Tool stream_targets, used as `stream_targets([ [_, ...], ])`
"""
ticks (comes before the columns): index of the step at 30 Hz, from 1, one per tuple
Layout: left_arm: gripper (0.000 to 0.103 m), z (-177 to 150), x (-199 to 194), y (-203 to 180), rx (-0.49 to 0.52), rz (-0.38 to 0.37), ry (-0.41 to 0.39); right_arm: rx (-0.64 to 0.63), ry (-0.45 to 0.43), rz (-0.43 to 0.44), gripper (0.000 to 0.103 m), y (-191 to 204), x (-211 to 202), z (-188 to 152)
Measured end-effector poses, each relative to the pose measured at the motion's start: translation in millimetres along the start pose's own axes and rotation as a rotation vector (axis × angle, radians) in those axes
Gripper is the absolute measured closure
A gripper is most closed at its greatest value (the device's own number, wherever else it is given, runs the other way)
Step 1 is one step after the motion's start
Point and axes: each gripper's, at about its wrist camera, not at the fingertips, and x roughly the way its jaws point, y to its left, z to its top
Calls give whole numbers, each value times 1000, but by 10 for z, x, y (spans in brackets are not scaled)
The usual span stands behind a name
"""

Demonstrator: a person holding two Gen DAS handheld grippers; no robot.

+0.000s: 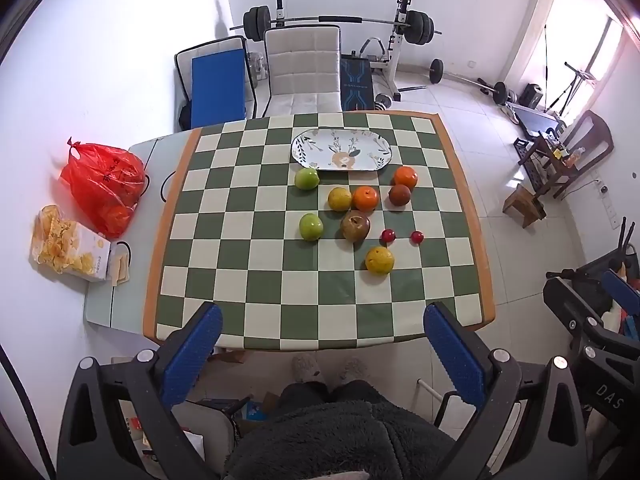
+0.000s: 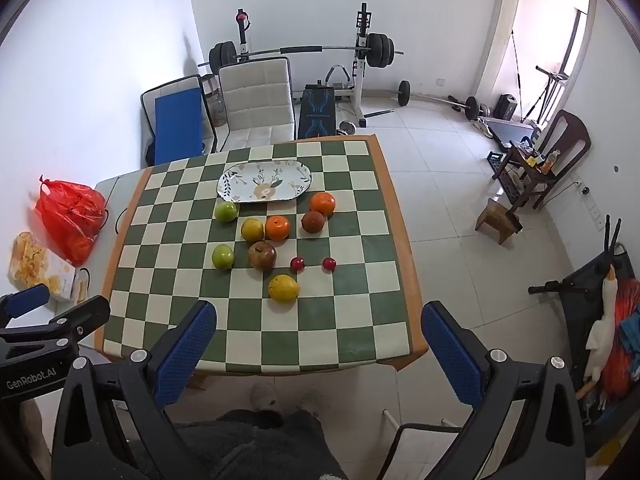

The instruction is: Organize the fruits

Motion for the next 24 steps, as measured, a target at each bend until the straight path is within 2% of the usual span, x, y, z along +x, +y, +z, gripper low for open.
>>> stream_targets([
  [24, 0, 102, -55, 87, 0, 8, -17, -8, 5, 0, 0, 30, -31, 51],
])
